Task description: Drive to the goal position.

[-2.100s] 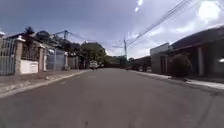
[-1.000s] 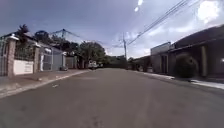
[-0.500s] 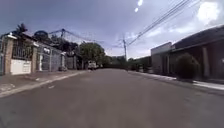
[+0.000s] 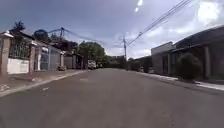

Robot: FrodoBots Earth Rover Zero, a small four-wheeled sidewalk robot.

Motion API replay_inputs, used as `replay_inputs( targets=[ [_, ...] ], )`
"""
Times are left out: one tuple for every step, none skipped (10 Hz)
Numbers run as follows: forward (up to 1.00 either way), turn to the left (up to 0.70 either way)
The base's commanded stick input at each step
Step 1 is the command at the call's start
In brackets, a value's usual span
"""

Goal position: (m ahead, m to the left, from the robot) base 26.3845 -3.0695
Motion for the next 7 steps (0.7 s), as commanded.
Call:
replay_inputs(
  targets=[
    [0.45, 0.0],
    [0.45, 0.0],
    [0.45, 0.0],
    [0.45, 0.0],
    [0.45, 0.0],
    [0.45, 0.0],
    [0.45, 0.0]
  ],
)
